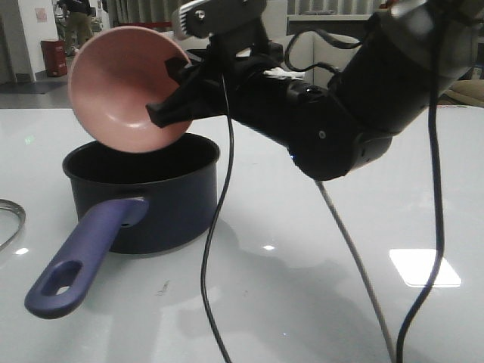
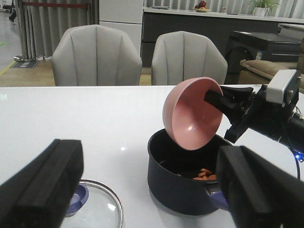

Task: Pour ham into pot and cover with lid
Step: 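Tilt the pink bowl with the right gripper to pour slices into the saucepan, then carry the empty bowl back and set it down with the right gripper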

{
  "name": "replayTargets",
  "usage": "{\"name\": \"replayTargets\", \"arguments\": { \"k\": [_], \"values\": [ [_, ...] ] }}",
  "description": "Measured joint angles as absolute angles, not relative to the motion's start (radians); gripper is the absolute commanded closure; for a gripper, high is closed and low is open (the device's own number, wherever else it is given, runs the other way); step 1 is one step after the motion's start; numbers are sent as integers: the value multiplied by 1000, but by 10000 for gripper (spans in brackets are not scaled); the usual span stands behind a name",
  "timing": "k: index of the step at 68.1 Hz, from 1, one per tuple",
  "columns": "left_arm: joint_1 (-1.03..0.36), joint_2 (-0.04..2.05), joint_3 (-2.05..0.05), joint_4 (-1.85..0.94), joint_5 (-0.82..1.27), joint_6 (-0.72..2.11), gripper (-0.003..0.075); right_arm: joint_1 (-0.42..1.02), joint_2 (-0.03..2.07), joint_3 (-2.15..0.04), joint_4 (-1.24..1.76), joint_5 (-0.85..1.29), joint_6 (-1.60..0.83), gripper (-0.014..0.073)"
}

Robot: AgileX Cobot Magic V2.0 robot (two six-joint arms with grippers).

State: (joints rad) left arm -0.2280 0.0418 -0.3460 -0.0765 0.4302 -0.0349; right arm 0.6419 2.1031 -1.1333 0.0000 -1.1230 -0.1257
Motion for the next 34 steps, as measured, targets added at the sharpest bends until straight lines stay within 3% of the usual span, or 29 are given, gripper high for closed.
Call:
{"name": "replayTargets", "arguments": {
  "k": [16,34],
  "values": [
    [-228,42,-346,-76,430,-35,95,642,2031,-1133,74,-1011,260,467],
    [-228,42,-346,-76,430,-35,95,630,1815,-1131,76,-391,225,467]
  ]
}}
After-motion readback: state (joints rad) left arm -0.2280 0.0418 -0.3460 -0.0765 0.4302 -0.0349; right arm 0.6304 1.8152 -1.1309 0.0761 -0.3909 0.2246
